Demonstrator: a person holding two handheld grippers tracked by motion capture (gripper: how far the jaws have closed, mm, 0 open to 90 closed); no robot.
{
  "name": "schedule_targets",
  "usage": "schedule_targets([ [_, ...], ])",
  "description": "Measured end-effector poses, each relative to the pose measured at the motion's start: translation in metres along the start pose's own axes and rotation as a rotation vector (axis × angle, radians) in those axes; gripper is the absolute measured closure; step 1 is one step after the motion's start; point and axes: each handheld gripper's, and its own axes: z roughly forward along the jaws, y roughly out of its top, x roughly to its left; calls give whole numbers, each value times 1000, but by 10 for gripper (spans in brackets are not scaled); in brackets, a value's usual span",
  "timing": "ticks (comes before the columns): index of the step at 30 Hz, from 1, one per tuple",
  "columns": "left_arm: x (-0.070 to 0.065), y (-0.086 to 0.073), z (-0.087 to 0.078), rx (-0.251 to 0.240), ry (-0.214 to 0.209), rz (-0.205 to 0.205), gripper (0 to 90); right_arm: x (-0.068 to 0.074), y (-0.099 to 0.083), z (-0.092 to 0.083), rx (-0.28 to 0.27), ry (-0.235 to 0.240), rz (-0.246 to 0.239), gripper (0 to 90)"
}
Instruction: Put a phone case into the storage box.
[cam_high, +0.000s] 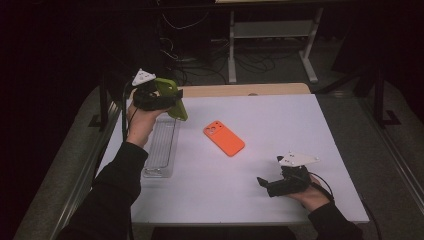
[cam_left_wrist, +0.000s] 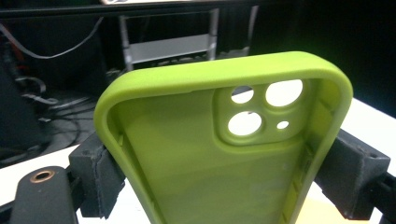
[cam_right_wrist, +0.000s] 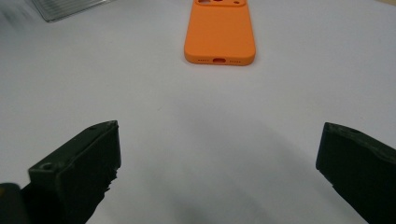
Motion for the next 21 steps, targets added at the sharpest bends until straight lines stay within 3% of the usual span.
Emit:
schedule_targets([
  [8,17,7,15,7,104,-13,137,0,1,-2,-8,-9,-4,0],
  [11,19,9,23,22,164,23,137,0,0,-2,-5,-10,6,0],
  [12,20,9,25,19,174,14,137,0,1,-2,-2,-10,5,0],
  [15,22,7,32,34,228,28,137,0,0,-3,-2,-14,6,0],
  [21,29,-2,44,78,300,13,136,-1,0,-5,-4,-22,2,0],
])
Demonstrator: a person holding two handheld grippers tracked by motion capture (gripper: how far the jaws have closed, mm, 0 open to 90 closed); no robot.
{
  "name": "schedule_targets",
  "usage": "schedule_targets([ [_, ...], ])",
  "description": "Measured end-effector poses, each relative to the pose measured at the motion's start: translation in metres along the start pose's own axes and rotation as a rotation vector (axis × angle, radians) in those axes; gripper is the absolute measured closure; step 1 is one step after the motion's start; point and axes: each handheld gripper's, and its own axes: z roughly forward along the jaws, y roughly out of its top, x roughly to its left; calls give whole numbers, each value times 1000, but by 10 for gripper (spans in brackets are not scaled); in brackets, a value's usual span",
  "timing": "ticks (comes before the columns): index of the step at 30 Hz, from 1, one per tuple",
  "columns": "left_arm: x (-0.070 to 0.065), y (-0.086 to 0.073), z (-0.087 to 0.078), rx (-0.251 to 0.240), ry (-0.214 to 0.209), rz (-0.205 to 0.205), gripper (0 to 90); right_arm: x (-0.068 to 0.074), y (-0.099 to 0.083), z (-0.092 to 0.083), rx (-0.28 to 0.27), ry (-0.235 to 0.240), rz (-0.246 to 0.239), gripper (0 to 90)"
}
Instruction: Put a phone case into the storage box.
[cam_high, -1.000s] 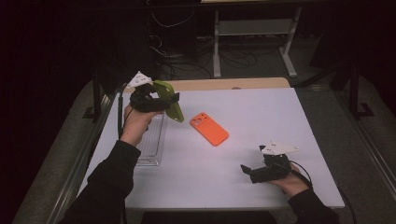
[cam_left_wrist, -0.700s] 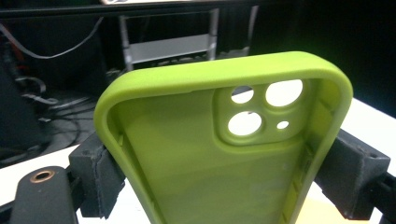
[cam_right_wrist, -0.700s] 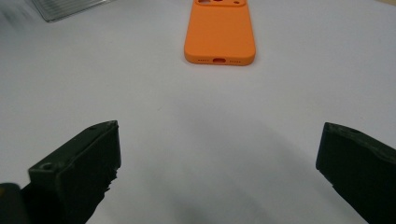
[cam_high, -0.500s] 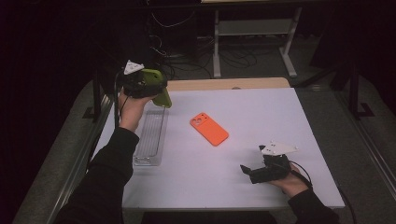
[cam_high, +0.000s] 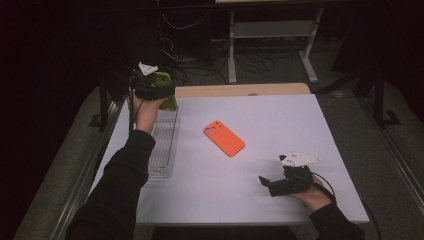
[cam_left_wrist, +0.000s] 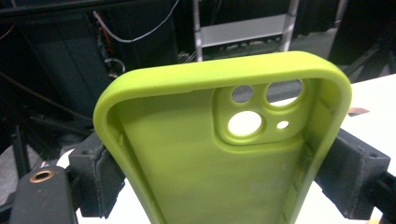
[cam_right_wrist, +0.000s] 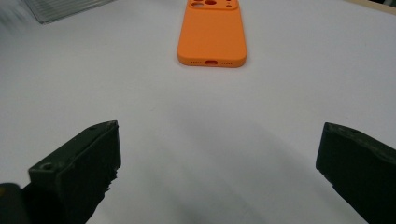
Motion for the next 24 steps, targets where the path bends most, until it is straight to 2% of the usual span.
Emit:
schedule_targets([
  [4,5,-8,8,18,19,-27,136,-1,0,-1,-5,-1,6,0],
  [8,6,-17,16,54,34,-17,134,0,0,0,-7,-7,8,0],
  [10,5,-22,20,52,43,-17,134,0,0,0,-5,-8,2,0],
  [11,5,-24,21,66,49,8,134,0,0,0,-4,-5,3,0],
  [12,4,-27,24,57,60,1,134,1,0,0,-2,-3,6,0],
  [17,5,-37,32,81,58,-6,134,-1,0,-1,-11,-2,1,0],
  [18,4,-39,34,73,61,-26,133,-1,0,-1,-11,-3,4,0],
  [19,4,-40,34,84,63,-20,133,-1,-1,-1,-4,0,15,0],
  [21,3,-43,37,73,66,-36,133,-1,-1,-2,-6,0,15,0],
  [22,4,-44,37,86,72,-20,132,-1,-1,-2,-9,-1,15,0],
  [23,3,-45,38,84,75,-23,133,-1,-1,-2,-9,-1,14,0],
  [24,3,-46,39,78,72,-42,132,-1,-1,-2,-10,-2,15,0],
])
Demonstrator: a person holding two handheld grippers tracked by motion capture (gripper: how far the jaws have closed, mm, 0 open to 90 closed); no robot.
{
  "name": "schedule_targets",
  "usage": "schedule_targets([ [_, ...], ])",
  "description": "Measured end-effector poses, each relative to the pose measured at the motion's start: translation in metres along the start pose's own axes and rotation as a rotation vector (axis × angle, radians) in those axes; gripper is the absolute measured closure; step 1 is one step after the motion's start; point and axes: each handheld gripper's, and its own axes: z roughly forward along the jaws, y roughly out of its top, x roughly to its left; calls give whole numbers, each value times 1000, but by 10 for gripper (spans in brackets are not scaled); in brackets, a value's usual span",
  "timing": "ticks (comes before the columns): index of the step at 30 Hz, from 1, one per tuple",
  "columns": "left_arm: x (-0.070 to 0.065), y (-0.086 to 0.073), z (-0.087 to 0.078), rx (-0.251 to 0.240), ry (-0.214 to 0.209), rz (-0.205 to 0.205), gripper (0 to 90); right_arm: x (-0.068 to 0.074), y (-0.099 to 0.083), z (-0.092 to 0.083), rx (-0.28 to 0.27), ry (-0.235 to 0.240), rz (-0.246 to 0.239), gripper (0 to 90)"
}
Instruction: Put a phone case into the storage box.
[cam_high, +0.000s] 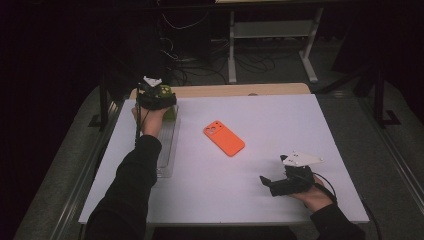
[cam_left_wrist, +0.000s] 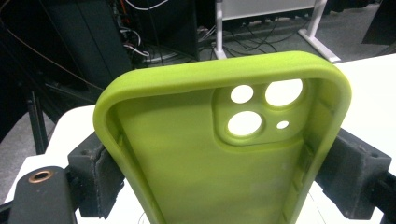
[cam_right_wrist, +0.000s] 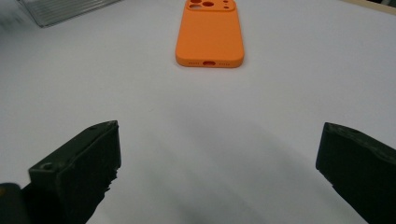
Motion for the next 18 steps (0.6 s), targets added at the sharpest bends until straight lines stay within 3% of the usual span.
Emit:
schedule_targets([
  [8,0,-3,3,10,7,20,130,-1,0,0,-3,-2,-7,0],
  [14,1,-6,7,10,16,10,125,0,-1,-1,5,1,5,0],
  [18,3,-6,7,14,-7,-14,114,-1,-1,-1,3,-1,3,0],
])
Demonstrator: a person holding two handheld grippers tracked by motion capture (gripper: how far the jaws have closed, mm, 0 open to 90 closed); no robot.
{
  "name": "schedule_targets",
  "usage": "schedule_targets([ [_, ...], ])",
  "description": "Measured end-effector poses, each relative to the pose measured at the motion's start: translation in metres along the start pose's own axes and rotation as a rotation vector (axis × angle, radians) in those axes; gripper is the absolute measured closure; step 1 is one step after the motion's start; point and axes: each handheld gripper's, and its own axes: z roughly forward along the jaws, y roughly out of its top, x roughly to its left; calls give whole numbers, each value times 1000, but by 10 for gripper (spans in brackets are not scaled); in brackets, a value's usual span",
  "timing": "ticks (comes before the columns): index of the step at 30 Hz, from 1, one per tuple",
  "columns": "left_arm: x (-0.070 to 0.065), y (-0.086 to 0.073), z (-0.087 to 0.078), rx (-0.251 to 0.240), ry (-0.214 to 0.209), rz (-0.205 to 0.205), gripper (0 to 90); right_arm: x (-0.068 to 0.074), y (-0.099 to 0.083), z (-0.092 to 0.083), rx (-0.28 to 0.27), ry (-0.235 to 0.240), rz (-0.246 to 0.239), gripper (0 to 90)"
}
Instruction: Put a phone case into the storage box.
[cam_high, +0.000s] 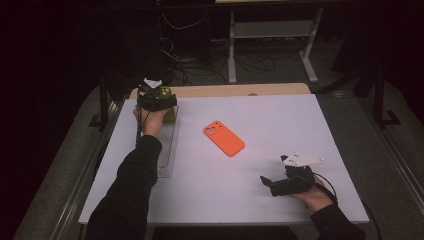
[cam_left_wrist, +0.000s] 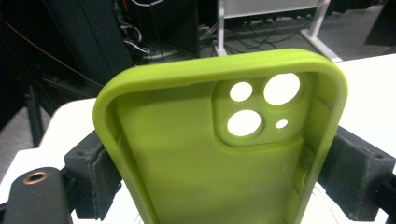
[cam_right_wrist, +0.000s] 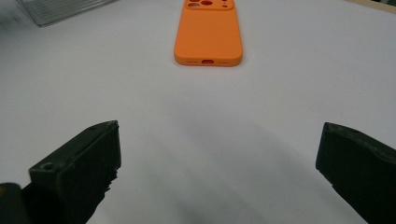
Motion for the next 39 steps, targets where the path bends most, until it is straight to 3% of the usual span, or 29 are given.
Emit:
schedule_targets([
  [5,2,-2,2,18,-16,-7,8,0,0,0,-6,-1,-12,0],
  [7,4,0,1,1,-23,-24,1,1,1,0,-2,0,-6,0],
  [9,5,2,-3,-7,-22,-8,0,1,1,0,-1,0,-4,0],
  [10,4,4,-4,-30,-26,-26,0,1,1,0,-1,0,-6,0],
  [11,6,5,-7,-26,-26,-4,0,1,1,0,-2,0,-5,0],
  [12,6,6,-8,-36,-36,-17,0,1,0,1,-2,0,-5,0],
  [15,9,8,-14,-29,-62,-23,0,0,1,0,-7,-3,-11,0],
  [20,13,9,-30,-9,-96,1,0,1,0,1,-3,-2,-5,0],
  [25,14,9,-49,-1,-165,-1,0,1,1,1,0,-4,-8,0],
  [39,1,-1,-98,7,-358,108,0,-2,2,0,-3,-19,-9,0],
])
